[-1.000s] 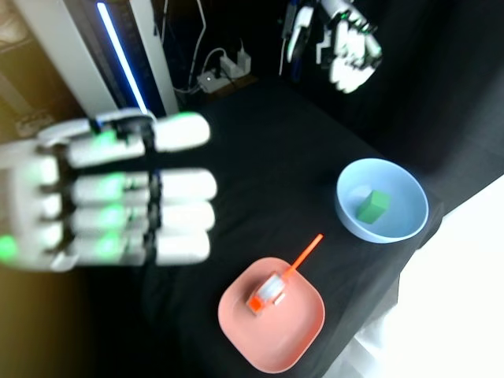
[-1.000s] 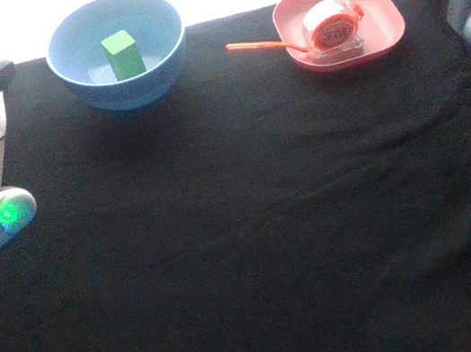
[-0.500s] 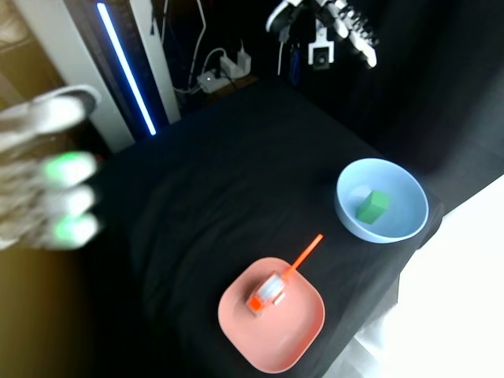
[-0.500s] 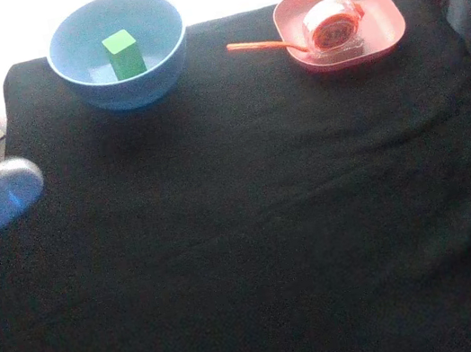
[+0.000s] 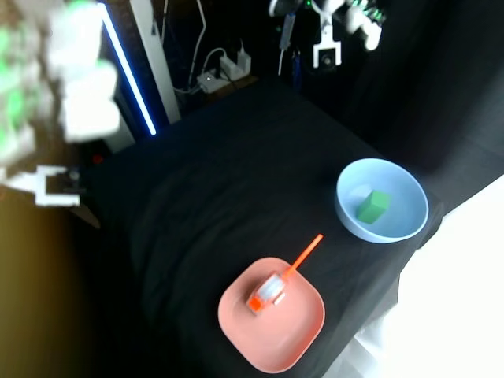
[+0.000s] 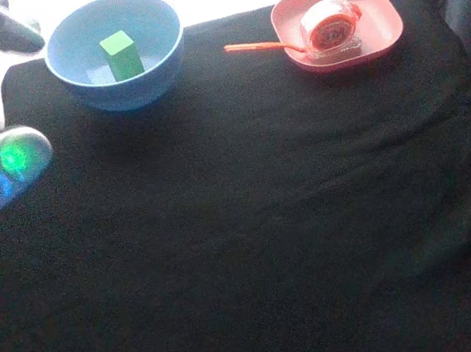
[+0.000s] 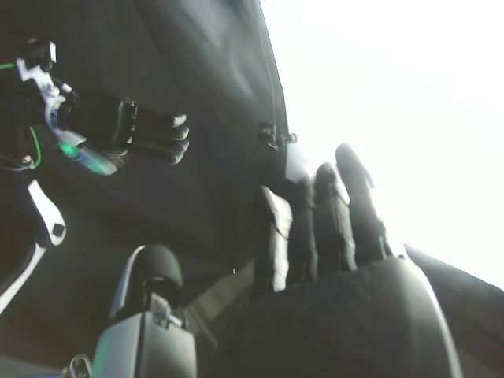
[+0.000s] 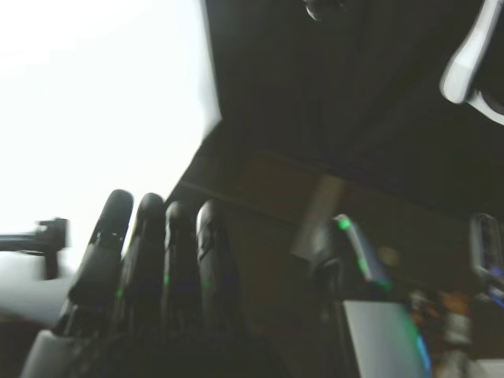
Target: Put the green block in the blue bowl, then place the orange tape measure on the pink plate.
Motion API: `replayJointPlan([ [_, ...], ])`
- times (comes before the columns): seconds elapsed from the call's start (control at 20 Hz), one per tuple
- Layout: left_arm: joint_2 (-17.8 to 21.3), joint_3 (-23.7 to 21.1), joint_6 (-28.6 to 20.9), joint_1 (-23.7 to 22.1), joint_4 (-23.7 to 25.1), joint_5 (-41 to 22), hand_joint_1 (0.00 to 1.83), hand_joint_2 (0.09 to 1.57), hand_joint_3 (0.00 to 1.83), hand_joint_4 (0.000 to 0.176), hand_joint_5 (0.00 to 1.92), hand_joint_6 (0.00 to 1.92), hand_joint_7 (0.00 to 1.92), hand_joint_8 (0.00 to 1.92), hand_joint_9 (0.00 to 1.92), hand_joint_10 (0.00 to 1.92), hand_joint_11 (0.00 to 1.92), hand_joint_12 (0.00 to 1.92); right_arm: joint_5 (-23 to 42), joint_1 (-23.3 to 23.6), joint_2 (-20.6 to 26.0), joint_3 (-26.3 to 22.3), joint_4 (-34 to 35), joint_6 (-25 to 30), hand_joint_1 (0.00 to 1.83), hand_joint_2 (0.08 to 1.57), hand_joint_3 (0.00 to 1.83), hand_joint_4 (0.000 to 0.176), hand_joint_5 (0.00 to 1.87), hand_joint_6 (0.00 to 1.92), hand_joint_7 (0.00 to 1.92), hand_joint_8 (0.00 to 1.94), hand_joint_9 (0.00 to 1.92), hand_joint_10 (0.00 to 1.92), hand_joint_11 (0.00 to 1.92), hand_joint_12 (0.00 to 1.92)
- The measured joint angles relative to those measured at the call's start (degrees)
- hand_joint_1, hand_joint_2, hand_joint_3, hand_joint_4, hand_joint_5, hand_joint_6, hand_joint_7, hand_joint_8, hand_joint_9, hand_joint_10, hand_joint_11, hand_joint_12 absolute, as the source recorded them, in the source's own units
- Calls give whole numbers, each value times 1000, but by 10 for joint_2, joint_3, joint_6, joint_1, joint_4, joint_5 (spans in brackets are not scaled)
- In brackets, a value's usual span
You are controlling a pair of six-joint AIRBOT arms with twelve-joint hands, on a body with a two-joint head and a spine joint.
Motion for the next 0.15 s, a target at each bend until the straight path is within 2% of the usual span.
replayJointPlan([
  [0.05, 3, -2, 5, -12, 9, 1, 267, 1137, 3, 142, 307, 85, 553, 117, 359, 48, 0, 1025, -5, 0, 4, -4, 4, 0, 660, 1161, 0, 13, 515, 81, 253, 0, 291, 0, 0, 793],
  [0.1, 8, -2, 9, -17, 16, -7, 297, 1146, 2, 139, 209, 28, 497, 61, 376, 44, 0, 1152, -6, 0, 8, -3, 5, 0, 659, 1130, 0, 25, 443, 49, 207, 0, 257, 0, 0, 797],
  [0.15, 10, -2, 14, -20, 19, -14, 332, 1128, 0, 168, 77, 5, 293, 12, 326, 20, 0, 1180, -4, 0, 12, -3, 6, 0, 540, 1155, 0, 43, 305, 11, 101, 0, 162, 0, 0, 585],
])
